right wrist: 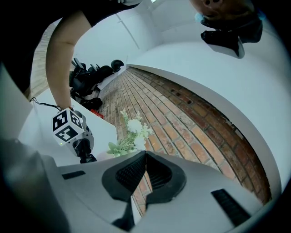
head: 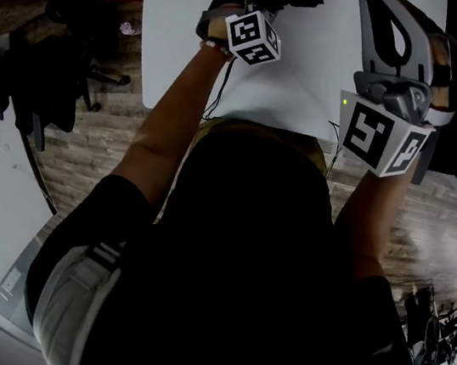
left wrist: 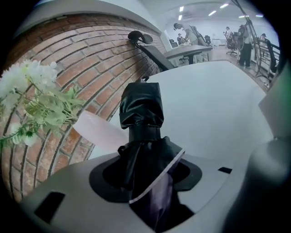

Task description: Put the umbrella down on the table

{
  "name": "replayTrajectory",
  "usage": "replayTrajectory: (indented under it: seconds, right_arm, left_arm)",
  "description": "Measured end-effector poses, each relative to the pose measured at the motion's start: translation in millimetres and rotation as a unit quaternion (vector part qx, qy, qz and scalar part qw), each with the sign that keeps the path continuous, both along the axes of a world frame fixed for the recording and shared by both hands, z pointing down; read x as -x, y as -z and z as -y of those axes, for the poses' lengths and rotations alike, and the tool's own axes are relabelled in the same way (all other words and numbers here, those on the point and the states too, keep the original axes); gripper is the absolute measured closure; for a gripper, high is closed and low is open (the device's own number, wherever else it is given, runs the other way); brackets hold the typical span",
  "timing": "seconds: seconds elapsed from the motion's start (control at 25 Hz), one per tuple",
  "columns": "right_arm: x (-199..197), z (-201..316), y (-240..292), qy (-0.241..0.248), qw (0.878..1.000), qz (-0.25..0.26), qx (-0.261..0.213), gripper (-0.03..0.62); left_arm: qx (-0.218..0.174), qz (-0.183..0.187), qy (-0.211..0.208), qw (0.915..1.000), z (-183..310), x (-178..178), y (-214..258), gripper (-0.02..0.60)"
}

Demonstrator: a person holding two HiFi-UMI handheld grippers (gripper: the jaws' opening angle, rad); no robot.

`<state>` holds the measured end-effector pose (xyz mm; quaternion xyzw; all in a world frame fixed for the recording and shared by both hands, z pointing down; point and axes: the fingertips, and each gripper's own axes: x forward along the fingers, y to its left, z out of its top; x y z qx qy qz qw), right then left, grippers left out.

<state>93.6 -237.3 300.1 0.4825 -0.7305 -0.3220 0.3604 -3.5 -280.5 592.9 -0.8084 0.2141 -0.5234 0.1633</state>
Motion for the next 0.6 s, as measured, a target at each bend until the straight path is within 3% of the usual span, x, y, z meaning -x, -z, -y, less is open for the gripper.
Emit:
replayTrajectory:
  seconds: [0.6]
  right_arm:
    - [-16.8,9.5,-8.0,-0.013,1.0,0.005,0.012,0.565]
  left_arm:
    - [0.01,0.006,-0.019,0.9998,8.7,-13.1,-5.3,0.35]
